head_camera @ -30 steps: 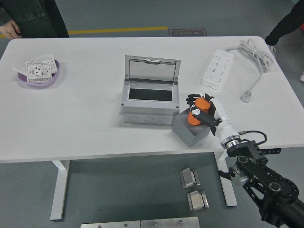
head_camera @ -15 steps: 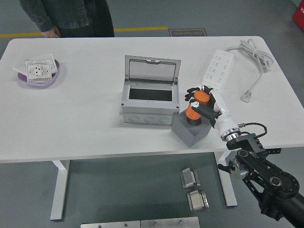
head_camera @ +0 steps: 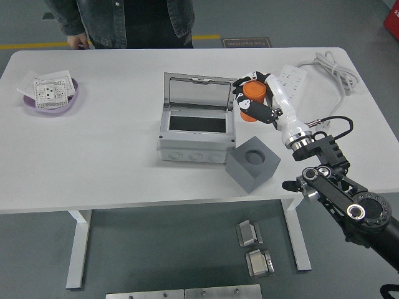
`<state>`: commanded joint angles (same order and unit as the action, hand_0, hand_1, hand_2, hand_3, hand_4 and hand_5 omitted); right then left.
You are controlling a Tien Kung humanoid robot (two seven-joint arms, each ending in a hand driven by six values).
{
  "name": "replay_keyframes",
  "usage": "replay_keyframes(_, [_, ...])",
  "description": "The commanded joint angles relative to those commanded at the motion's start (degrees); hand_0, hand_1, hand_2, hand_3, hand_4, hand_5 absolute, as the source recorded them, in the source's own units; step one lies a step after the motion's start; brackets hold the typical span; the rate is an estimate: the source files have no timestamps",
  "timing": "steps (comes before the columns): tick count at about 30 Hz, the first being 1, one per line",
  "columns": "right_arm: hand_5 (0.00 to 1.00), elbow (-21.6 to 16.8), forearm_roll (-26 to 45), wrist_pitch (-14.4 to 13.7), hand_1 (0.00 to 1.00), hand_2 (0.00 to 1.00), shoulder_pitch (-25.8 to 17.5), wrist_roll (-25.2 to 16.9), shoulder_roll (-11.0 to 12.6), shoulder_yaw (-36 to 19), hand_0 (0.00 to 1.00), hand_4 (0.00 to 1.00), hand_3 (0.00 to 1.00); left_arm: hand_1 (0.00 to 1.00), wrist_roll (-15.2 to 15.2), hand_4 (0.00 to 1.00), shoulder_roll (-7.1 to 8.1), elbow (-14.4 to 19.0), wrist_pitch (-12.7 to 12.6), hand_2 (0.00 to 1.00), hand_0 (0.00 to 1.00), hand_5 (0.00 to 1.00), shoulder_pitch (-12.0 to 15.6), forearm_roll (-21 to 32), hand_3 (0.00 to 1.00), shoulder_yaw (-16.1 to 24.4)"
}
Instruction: Pick up the cylinder from the cube,place it in the box,flap close box
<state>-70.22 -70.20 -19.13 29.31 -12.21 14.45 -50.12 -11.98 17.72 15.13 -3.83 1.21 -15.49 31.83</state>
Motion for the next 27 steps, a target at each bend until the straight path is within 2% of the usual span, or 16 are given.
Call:
replay_keyframes(3, [0.002, 3.17, -4.27, -0.71, 0.170, 0.274, 3.64, 2.11, -0.80, 2.08, 0.450, 0.007, 0.215, 0.715, 0.15, 0.705, 0.14, -0.18, -0.05, 0.666, 0.694, 0.212, -0.07, 0.95, 0.811, -0.89])
replay_keyframes(4, [0.002, 4.30, -5.82, -0.93, 0.111, 0.248, 4.90, 2.91, -1.10, 2.79, 0.155, 0.002, 0.198, 0.714, 0.23, 0.705, 0.21, -0.22, -0.08, 0.663, 0.693, 0.213, -0.08, 1.17, 0.809, -1.06])
replay_keyframes(9, [0.002, 8.61, -12.75, -1.27, 0.111, 0.248, 10.70, 6.38, -2.73, 6.65, 0.155, 0.002, 0.198, 0.714, 0.45, 0.705, 0.53, -0.41, -0.21, 0.663, 0.693, 0.213, 0.00, 2.15, 0.809, -1.97])
replay_keyframes(10, [0.002, 9.16, -14.03, -1.26, 0.069, 0.222, 11.86, 6.87, -3.13, 7.41, 0.031, 0.002, 0.182, 0.714, 0.47, 0.703, 0.58, -0.47, -0.22, 0.664, 0.692, 0.212, 0.03, 2.43, 0.809, -2.24])
replay_keyframes(18, [0.002, 12.84, -20.40, -0.26, 0.043, 0.212, 19.26, 10.93, -6.71, 14.08, 0.002, 0.002, 0.175, 0.713, 0.57, 0.701, 0.70, -0.75, -0.28, 0.664, 0.691, 0.215, 0.21, 4.03, 0.807, -3.62])
replay_keyframes(27, [0.002, 17.84, -21.84, 1.28, 0.041, 0.214, 22.95, 12.19, -9.57, 23.01, 0.002, 0.002, 0.173, 0.712, 0.60, 0.701, 0.68, -0.75, -0.32, 0.664, 0.690, 0.214, 0.10, 4.24, 0.805, -3.95])
